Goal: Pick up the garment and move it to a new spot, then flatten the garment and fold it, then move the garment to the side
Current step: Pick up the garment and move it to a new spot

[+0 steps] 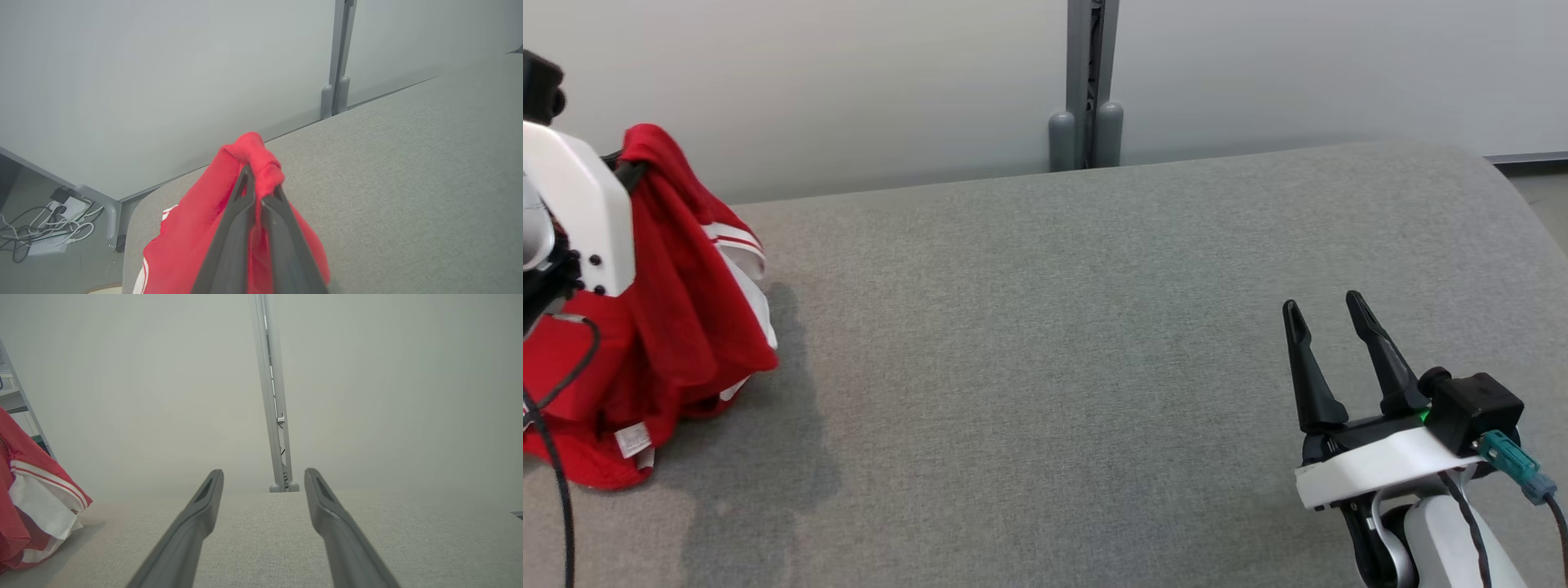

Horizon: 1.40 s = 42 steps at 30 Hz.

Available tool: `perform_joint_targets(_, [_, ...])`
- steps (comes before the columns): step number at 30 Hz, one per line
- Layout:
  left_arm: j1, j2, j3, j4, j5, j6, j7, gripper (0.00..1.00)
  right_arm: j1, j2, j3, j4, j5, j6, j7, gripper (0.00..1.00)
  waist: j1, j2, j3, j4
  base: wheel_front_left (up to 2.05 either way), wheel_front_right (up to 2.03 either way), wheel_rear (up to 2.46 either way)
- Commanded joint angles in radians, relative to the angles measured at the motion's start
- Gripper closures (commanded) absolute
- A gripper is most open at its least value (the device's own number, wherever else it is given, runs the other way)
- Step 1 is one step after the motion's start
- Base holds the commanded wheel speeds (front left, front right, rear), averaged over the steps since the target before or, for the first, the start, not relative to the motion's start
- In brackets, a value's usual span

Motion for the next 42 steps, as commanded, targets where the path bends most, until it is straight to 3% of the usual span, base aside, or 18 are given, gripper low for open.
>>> perform_joint_targets(1, [-0.013, -0.013, -0.004, -0.019, -0.004, 0.000, 0.004, 1.00, 0.009, -0.008, -0.007, -0.002, 0.008, 0.002, -0.004, 0.00, 0.0000, 0.0000, -0.020, -0.023, 0.00, 0.00, 0.00])
perform_joint_targets(4, [-0.024, -0.025, -0.022, -0.088, 0.010, 0.009, 0.020, 1.00, 0.014, -0.008, -0.012, -0.003, 0.015, 0.002, -0.004, 0.00, 0.0000, 0.0000, -0.034, -0.046, 0.00, 0.00, 0.00])
perform_joint_targets(11, [-0.035, -0.129, -0.051, -0.290, -0.028, 0.033, 0.047, 1.00, 0.025, -0.008, -0.033, -0.009, 0.022, 0.002, -0.004, 0.00, 0.0000, 0.0000, -0.049, -0.086, 0.00, 0.00, 0.00])
perform_joint_targets(16, [-0.053, -0.231, -0.044, -0.407, -0.072, 0.051, 0.011, 1.00, 0.021, -0.008, -0.048, -0.015, 0.022, 0.002, -0.004, 0.00, 0.0000, 0.0000, -0.038, -0.095, 0.00, 0.00, 0.00])
perform_joint_targets(20, [-0.049, -0.280, -0.027, -0.477, -0.105, 0.060, -0.026, 1.00, 0.012, -0.008, -0.060, -0.021, 0.020, 0.002, -0.004, 0.00, 0.0000, 0.0000, -0.015, -0.093, 0.00, 0.00, 0.00])
perform_joint_targets(32, [0.226, -0.195, 0.012, -0.331, -0.164, 0.060, -0.122, 1.00, -0.001, -0.008, -0.068, -0.016, 0.018, 0.002, -0.004, 0.00, 0.0000, 0.0000, 0.040, -0.075, 0.00, 0.00, 0.00])
perform_joint_targets(42, [0.263, -0.157, 0.022, -0.003, -0.141, 0.019, -0.269, 1.00, -0.024, -0.008, -0.053, -0.010, -0.001, 0.002, -0.004, 0.00, 0.0000, 0.0000, 0.052, -0.043, 0.00, 0.00, 0.00])
